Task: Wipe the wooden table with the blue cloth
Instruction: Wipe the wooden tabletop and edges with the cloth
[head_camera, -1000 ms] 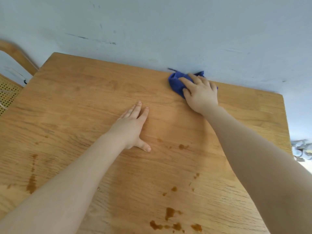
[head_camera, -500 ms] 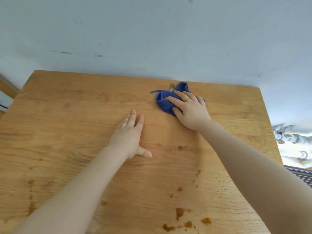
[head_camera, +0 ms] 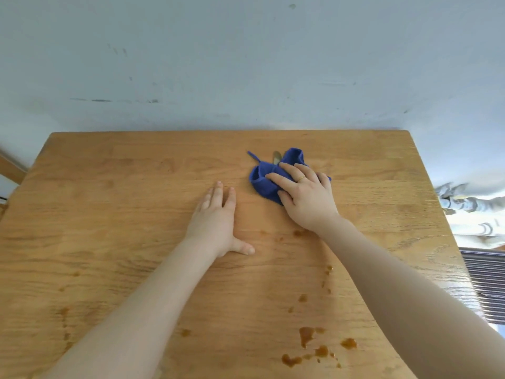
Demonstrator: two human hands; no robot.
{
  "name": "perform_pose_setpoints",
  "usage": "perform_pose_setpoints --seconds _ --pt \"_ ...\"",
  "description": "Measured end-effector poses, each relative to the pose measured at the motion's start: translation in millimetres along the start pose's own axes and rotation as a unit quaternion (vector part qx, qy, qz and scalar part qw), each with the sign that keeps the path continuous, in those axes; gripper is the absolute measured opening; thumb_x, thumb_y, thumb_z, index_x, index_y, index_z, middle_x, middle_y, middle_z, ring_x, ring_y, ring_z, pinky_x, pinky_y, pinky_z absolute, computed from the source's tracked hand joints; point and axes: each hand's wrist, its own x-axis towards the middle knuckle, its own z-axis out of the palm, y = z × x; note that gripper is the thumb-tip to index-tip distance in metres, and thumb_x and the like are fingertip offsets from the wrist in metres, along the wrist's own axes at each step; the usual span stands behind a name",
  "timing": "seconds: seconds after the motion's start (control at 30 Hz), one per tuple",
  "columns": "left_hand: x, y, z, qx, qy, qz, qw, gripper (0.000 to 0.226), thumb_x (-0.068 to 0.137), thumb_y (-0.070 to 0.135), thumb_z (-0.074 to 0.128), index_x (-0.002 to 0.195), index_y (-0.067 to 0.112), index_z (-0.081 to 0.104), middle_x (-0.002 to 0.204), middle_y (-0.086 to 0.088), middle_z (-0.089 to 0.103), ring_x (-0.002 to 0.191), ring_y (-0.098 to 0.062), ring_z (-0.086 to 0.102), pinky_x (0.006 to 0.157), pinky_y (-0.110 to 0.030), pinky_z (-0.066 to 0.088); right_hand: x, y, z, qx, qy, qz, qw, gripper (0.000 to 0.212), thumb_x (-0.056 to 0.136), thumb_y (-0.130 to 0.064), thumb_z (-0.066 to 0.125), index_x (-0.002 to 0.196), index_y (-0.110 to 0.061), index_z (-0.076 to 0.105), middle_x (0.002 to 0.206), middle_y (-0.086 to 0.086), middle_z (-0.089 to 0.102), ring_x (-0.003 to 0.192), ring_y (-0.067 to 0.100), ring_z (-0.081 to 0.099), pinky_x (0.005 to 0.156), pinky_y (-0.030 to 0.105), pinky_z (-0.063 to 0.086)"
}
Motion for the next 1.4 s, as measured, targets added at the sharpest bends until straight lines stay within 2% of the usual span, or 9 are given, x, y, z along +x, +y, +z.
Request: perform_pose_setpoints --seconds 0.1,0.23,0.37,0.6,0.87,1.0,1.17,1.3,1.4 --pt "2.9 -1.1 -0.1 0.006 -0.003 0.002 1.000 0.130 0.062 0.063 0.072 0.148 0.017 -0.014 0.154 -0.009 -0.025 0.144 -0.022 -0.014 0.117 -0.034 0.000 34.3 8.7 1.7 -0.024 -0.004 0.022 0.999 0.039 0.096 -0.037 0.033 0.134 -0.040 0.043 0.149 -0.001 0.035 0.138 0.027 0.026 0.103 0.046 0.022" --pt "2.7 0.5 -1.4 0.008 -0.015 -0.002 1.000 0.132 0.061 0.062 0.073 0.148 0.017 -0.015 0.154 -0.009 -0.025 0.144 -0.023 -0.014 0.117 -0.035 0.000 73.1 21.1 -4.0 -0.026 -0.015 0.076 0.997 0.040 0.099 -0.036 0.030 0.138 -0.041 0.034 0.153 -0.001 0.026 0.141 0.026 0.017 0.109 0.048 0.016" --pt "-0.1 7.2 -7.1 -0.002 -0.025 -0.026 0.999 0.133 0.061 0.065 0.071 0.147 0.014 -0.017 0.155 -0.010 -0.023 0.145 -0.024 -0.012 0.117 -0.037 0.002 55.0 15.0 -10.0 -0.040 -0.037 0.064 0.996 0.043 0.098 -0.032 0.030 0.140 -0.041 0.030 0.155 0.001 0.022 0.141 0.027 0.016 0.110 0.049 0.017" --pt "11.5 45.4 -8.9 -0.004 0.040 0.021 0.999 0.129 0.059 0.074 0.064 0.150 0.015 -0.006 0.157 -0.003 -0.018 0.144 -0.019 -0.014 0.116 -0.035 -0.003 5.9 31.1 -14.2 -0.026 -0.021 -0.042 0.999 0.043 0.095 -0.030 0.036 0.137 -0.039 0.039 0.150 -0.001 0.033 0.138 0.025 0.026 0.104 0.045 0.021" --pt "16.6 62.4 2.0 0.049 0.013 0.013 0.999 0.142 0.045 0.086 0.058 0.149 0.016 -0.010 0.155 -0.014 -0.020 0.145 -0.022 -0.012 0.116 -0.034 -0.007 70.5 69.1 -19.1 -0.016 -0.023 0.025 0.999 0.041 0.098 -0.031 0.031 0.138 -0.039 0.036 0.153 -0.001 0.027 0.140 0.025 0.019 0.108 0.046 0.017" --pt "13.0 68.0 0.3 0.089 -0.010 0.010 0.996 0.150 0.042 0.084 0.062 0.147 0.010 -0.016 0.153 -0.020 -0.023 0.144 -0.027 -0.015 0.117 -0.037 -0.007 10.8 69.4 -20.2 -0.008 -0.005 -0.015 1.000 0.043 0.092 -0.033 0.031 0.133 -0.037 0.046 0.148 0.002 0.037 0.136 0.029 0.029 0.103 0.047 0.023" --pt "11.0 73.4 -0.2 0.087 0.000 0.002 0.996 0.150 0.044 0.078 0.069 0.148 0.009 -0.014 0.153 -0.021 -0.021 0.145 -0.030 -0.011 0.117 -0.038 -0.005 -31.5 84.5 -31.3 0.007 -0.057 -0.078 0.995 0.054 0.085 -0.043 0.019 0.131 -0.039 0.048 0.146 -0.002 0.040 0.135 0.029 0.033 0.101 0.046 0.026" --pt "14.1 71.4 0.7 0.101 -0.004 0.009 0.995 0.149 0.045 0.080 0.066 0.148 0.008 -0.015 0.153 -0.022 -0.021 0.144 -0.030 -0.011 0.118 -0.038 -0.005 22.3 104.9 -32.7 -0.018 -0.020 0.025 0.999 0.041 0.097 -0.035 0.034 0.137 -0.039 0.039 0.152 -0.002 0.030 0.140 0.026 0.022 0.107 0.043 0.018" --pt "15.7 68.1 3.8 0.100 -0.008 0.011 0.995 0.149 0.045 0.081 0.063 0.147 0.009 -0.018 0.152 -0.021 -0.024 0.144 -0.030 -0.014 0.117 -0.037 -0.007 49.7 112.9 -32.8 -0.027 -0.008 0.103 0.994 0.041 0.098 -0.032 0.032 0.139 -0.038 0.035 0.153 0.001 0.027 0.140 0.026 0.019 0.108 0.045 0.016"
